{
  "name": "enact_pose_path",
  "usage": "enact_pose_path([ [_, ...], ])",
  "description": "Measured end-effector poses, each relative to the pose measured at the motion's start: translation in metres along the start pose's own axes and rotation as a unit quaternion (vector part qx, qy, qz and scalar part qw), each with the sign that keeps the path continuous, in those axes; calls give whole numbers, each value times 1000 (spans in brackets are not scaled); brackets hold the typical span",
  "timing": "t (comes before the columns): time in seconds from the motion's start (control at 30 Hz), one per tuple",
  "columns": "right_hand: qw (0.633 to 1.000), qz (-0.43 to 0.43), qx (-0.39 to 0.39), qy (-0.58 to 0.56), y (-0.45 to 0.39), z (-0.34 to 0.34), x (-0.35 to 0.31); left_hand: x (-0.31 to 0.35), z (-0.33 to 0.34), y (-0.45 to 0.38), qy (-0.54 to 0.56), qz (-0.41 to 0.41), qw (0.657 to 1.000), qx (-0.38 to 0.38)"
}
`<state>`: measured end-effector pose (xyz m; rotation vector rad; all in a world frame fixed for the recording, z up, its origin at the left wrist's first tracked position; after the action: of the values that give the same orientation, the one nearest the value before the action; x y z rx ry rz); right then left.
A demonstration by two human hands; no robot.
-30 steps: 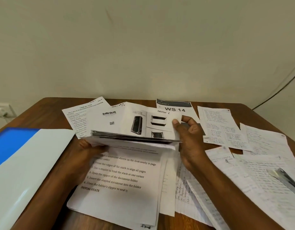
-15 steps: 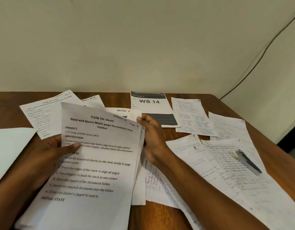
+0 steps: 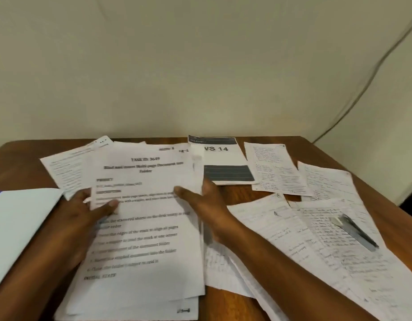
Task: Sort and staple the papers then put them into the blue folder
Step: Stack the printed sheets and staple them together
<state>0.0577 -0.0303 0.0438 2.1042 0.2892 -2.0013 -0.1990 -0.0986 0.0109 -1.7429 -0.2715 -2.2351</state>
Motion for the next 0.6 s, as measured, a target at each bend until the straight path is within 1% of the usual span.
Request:
enact_pose_path([
  [0.07,1000,0,-1,24,-3,8,5,1,1,2,-5,-3,1000,-14],
  [0.1,999,-1,6,38,-6,11,5,2,2,5,-15,-7,999,-36],
  [0.13,999,4,15,40,-8,5,7,0,9,7,-29,-19,998,-59],
  [0.23,999,32,-9,42,-19,4,8,1,13,11,-35,-74,993,-81],
  [0.3,996,30,-42,67,-28,16,4,7,3,10,-54,-105,991,-57],
  [0.37,993,25,-77,81,-36,31,-2,14,-16,6,-49,-127,990,-27],
  [0.4,992,17,-88,92,-40,39,-6,20,-26,6,-36,-130,991,-5],
  [0.47,981,-37,-97,165,-45,52,-9,31,-52,3,-10,-109,992,58],
  [0.5,966,-79,-90,228,-49,58,-9,37,-66,2,-7,-88,991,99],
  [0.53,936,-128,-90,315,-54,63,-6,41,-80,1,-7,-68,987,147],
  [0.57,893,-167,-101,405,-59,69,-2,43,-93,0,-4,-53,979,196],
  [0.6,852,-186,-122,474,-63,75,3,44,-105,0,0,-49,969,240],
])
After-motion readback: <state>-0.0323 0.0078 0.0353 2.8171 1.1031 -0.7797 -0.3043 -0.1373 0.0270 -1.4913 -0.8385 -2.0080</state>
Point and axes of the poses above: each hand's wrist, its own y-axis away from the middle knuckle, its own z-axis out of the palm, x = y × z, the point moved 4 cm from there along -y, towards the middle knuckle, and after that the axes turned 2 degrees about y, right-handed, at the moved point
